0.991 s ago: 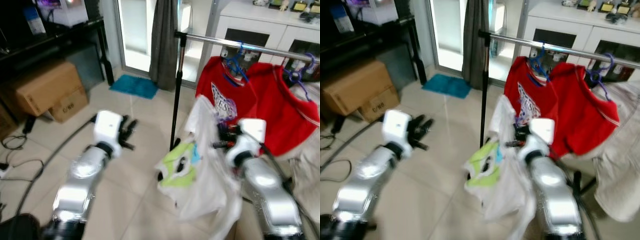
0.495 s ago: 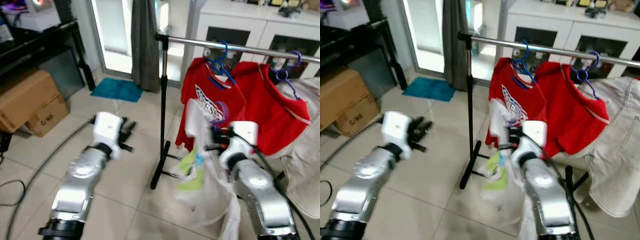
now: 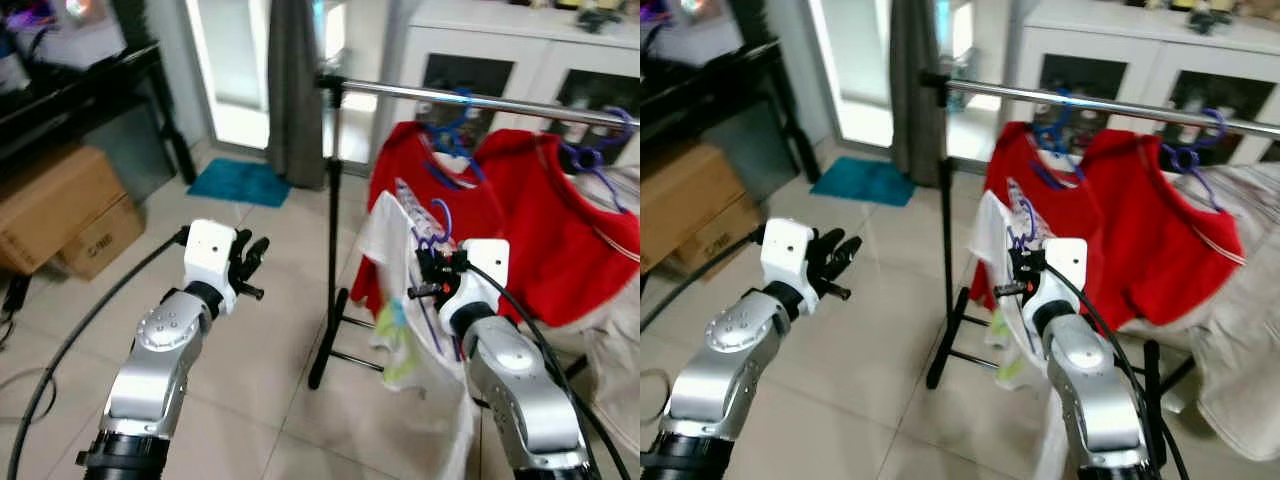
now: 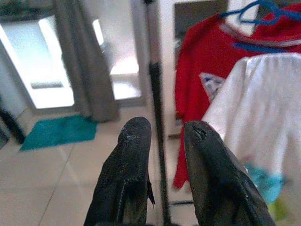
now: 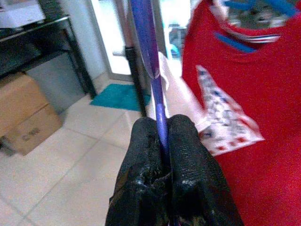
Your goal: Hang hanger
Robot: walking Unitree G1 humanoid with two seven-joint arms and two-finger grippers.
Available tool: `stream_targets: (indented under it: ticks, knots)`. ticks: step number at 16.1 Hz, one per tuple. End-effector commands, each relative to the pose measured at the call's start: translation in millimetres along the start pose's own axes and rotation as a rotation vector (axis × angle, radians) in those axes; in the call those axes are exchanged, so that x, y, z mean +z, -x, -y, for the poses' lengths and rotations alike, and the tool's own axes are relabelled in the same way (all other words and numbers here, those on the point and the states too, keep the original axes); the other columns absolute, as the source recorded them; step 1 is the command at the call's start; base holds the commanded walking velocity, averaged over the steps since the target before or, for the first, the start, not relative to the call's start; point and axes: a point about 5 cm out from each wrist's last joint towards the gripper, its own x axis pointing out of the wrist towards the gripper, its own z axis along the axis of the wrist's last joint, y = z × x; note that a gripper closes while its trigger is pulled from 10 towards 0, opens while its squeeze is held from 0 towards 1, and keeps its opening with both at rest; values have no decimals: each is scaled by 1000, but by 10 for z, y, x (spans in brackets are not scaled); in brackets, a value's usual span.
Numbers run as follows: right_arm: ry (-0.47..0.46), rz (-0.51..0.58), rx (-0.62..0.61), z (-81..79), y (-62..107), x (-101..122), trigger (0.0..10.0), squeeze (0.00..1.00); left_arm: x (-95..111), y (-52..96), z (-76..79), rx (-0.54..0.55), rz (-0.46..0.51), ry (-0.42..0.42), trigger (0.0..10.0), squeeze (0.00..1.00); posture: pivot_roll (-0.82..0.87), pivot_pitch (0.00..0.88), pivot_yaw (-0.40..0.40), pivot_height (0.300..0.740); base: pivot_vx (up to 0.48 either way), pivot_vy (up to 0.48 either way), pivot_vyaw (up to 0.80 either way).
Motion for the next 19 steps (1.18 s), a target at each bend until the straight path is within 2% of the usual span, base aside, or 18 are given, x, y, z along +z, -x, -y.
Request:
stream_targets:
  ticks: [1, 19]
  knots:
    - [8, 30, -26, 83, 16, 62, 10000, 0, 11, -32, 66, -21, 5, 3, 10000, 0, -66, 0, 20, 740, 300, 0, 0]
    - [22, 50, -49, 93, -21, 124, 10000, 0, 44, -77, 80, -34, 11, -7, 10000, 0, -63, 0, 24, 740, 299, 0, 0]
